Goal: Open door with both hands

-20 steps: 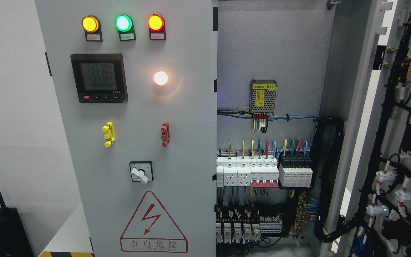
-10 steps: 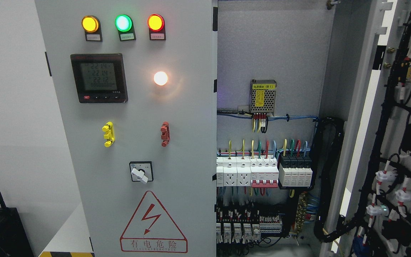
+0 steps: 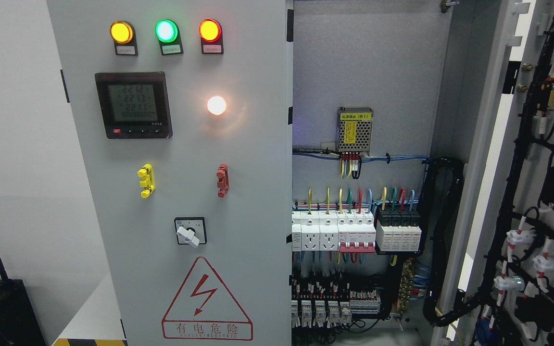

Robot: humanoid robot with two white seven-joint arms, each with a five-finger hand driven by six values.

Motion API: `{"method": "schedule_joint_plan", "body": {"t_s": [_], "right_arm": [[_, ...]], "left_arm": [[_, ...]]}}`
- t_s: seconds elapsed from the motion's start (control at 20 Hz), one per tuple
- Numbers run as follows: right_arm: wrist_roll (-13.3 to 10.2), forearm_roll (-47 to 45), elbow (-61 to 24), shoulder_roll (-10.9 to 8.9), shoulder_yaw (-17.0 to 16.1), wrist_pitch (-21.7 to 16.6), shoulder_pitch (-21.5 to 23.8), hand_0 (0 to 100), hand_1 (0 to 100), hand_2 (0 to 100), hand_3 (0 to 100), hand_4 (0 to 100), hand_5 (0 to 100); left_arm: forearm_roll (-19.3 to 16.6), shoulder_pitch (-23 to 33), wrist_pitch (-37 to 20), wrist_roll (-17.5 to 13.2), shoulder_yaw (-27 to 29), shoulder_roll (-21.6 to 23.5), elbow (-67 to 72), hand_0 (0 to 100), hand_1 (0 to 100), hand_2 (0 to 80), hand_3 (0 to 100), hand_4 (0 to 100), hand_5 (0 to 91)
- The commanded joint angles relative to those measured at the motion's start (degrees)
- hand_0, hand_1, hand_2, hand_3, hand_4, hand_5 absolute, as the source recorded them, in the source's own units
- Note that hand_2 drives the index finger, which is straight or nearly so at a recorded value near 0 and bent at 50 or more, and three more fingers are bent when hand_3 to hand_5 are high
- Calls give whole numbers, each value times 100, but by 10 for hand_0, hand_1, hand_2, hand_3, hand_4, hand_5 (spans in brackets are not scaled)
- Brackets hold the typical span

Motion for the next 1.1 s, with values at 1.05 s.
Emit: {"method": "schedule_joint_plan", "body": {"t_s": [1.05], "right_arm": [[-3,-23,178,-20,-296,-312,-2697,381,0,0,0,0,0]], "left_arm": [[0,1,2,-1,2,-159,-165,0,0,0,0,0,0]]}}
